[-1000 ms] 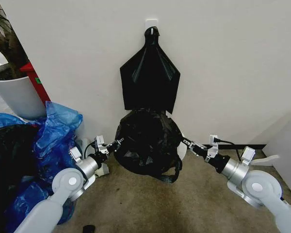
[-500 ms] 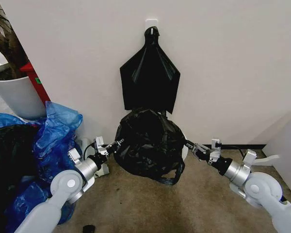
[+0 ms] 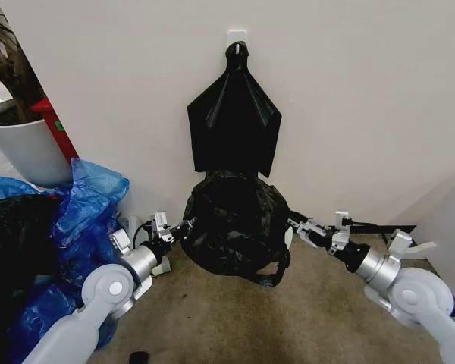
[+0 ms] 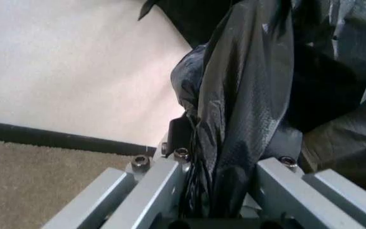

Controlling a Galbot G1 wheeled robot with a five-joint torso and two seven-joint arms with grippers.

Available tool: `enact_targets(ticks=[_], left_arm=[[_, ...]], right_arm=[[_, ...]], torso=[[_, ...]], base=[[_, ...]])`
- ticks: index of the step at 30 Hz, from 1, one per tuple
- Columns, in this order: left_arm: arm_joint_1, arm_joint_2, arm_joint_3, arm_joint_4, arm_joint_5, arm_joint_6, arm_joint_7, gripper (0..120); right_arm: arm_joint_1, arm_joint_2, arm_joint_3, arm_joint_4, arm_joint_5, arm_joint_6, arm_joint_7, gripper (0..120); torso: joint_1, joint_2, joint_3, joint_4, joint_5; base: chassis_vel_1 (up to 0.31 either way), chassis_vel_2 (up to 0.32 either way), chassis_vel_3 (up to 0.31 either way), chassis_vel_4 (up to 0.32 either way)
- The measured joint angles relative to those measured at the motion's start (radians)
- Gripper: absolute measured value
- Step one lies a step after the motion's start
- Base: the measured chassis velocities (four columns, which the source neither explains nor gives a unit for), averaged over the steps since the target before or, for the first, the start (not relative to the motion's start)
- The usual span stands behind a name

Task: Place the garbage bag over the trash bin.

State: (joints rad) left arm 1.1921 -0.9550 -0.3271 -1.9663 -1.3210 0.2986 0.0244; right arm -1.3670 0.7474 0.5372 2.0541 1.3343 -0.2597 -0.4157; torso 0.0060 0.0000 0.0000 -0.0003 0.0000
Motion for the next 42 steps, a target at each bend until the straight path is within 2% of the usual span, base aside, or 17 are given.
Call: enact_targets(ticks=[4, 6, 9, 14, 16, 18, 19, 20, 21, 25, 27, 31, 33, 35, 36, 40, 42], left_arm=[[0.010, 0.004, -0.018, 0.002, -0.037, -0.001, 0.018, 1], [0.010, 0.005, -0.023, 0.002, -0.051, 0.001, 0.019, 1], [0.010, 0.008, -0.028, -0.002, -0.056, 0.015, -0.005, 1], [0.010, 0.008, -0.007, -0.001, 0.007, 0.005, -0.024, 1], [0.010, 0.001, 0.025, 0.001, 0.068, -0.019, -0.045, 1], [0.015, -0.005, 0.063, -0.004, 0.181, -0.058, -0.090, 1], [0.017, -0.005, 0.071, -0.005, 0.222, -0.070, -0.101, 1], [0.017, -0.005, 0.071, -0.005, 0.222, -0.070, -0.101, 1], [0.020, -0.005, 0.083, -0.009, 0.288, -0.091, -0.126, 1], [0.039, -0.002, 0.105, -0.029, 0.442, -0.139, -0.229, 1], [0.041, -0.003, 0.107, -0.030, 0.451, -0.142, -0.238, 1], [0.058, -0.021, 0.124, -0.048, 0.513, -0.159, -0.292, 1], [0.066, -0.024, 0.130, -0.054, 0.547, -0.169, -0.292, 1], [0.080, -0.026, 0.134, -0.054, 0.612, -0.195, -0.276, 1], [0.080, -0.026, 0.134, -0.054, 0.612, -0.195, -0.276, 1], [0.104, -0.032, 0.141, -0.032, 0.719, -0.265, -0.228, 1], [0.105, -0.039, 0.149, -0.017, 0.746, -0.293, -0.204, 1]], right_arm=[[-0.007, -0.022, 0.032, -0.041, 0.029, -0.001, -0.043, 84], [-0.005, -0.024, 0.034, -0.052, 0.025, -0.001, -0.054, 88], [0.000, -0.027, 0.055, -0.077, 0.003, 0.000, -0.074, 98], [0.002, -0.024, 0.087, -0.005, -0.012, -0.002, 0.029, 100], [0.002, -0.005, 0.062, 0.099, -0.041, 0.009, 0.215, 100], [0.016, 0.036, -0.010, 0.250, -0.077, 0.017, 0.475, 100], [0.022, 0.051, -0.034, 0.291, -0.094, 0.017, 0.543, 100], [0.022, 0.051, -0.034, 0.291, -0.094, 0.017, 0.543, 100], [0.026, 0.071, -0.066, 0.334, -0.129, 0.011, 0.612, 100], [0.026, 0.112, -0.185, 0.405, -0.256, -0.014, 0.728, 100], [0.026, 0.118, -0.205, 0.409, -0.270, -0.017, 0.739, 100], [0.069, 0.173, -0.405, 0.410, -0.339, -0.048, 0.845, 88], [0.110, 0.205, -0.486, 0.388, -0.356, -0.058, 0.896, 81], [0.183, 0.256, -0.604, 0.362, -0.347, -0.063, 1.003, 72], [0.183, 0.256, -0.604, 0.362, -0.347, -0.063, 1.003, 72], [0.313, 0.348, -0.742, 0.326, -0.205, -0.058, 1.281, 54], [0.348, 0.385, -0.771, 0.288, -0.168, -0.053, 1.351, 46]], torso=[[0.000, 0.000, 0.000, -0.0001, -0.0001], [0.000, 0.000, 0.000, -0.0001, 0.0001], [0.000, 0.000, 0.000, -0.0001, 0.0003], [0.000, 0.000, 0.000, 0.0000, -0.0003], [0.000, 0.000, 0.000, 0.0000, -0.0006], [0.000, 0.000, 0.000, 0.0001, -0.0002], [0.000, 0.000, 0.000, 0.0001, -0.0007], [0.000, 0.000, 0.000, 0.0001, -0.0007], [0.000, 0.000, 0.000, 0.0002, -0.0008], [0.000, 0.000, 0.000, 0.0000, -0.0001], [0.000, 0.000, 0.000, 0.0000, -0.0001], [0.000, 0.000, 0.000, -0.0002, 0.0000], [0.000, 0.000, 0.000, -0.0002, -0.0003], [0.000, 0.000, 0.000, 0.0001, 0.0000], [0.000, 0.000, 0.000, 0.0001, 0.0000], [0.000, 0.000, 0.000, 0.0004, -0.0004], [0.000, 0.000, 0.000, 0.0002, -0.0004]], base=[[0.000, 0.000, 0.000, 0.000], [0.000, 0.000, 0.000, 0.000], [0.000, 0.000, 0.000, 0.000], [0.000, 0.000, 0.000, 0.000], [0.000, 0.000, 0.000, 0.000], [0.000, 0.000, 0.000, 0.000], [0.000, 0.000, 0.000, 0.000], [0.000, 0.000, 0.000, 0.000], [0.000, 0.000, 0.000, 0.000], [0.000, 0.000, 0.000, 0.000], [0.000, 0.000, 0.000, 0.000], [0.000, 0.000, 0.000, 0.000], [0.000, 0.000, 0.000, 0.000], [0.000, 0.000, 0.000, 0.000], [0.000, 0.000, 0.000, 0.000], [0.000, 0.000, 0.000, 0.000], [0.000, 0.000, 0.000, 0.000]])
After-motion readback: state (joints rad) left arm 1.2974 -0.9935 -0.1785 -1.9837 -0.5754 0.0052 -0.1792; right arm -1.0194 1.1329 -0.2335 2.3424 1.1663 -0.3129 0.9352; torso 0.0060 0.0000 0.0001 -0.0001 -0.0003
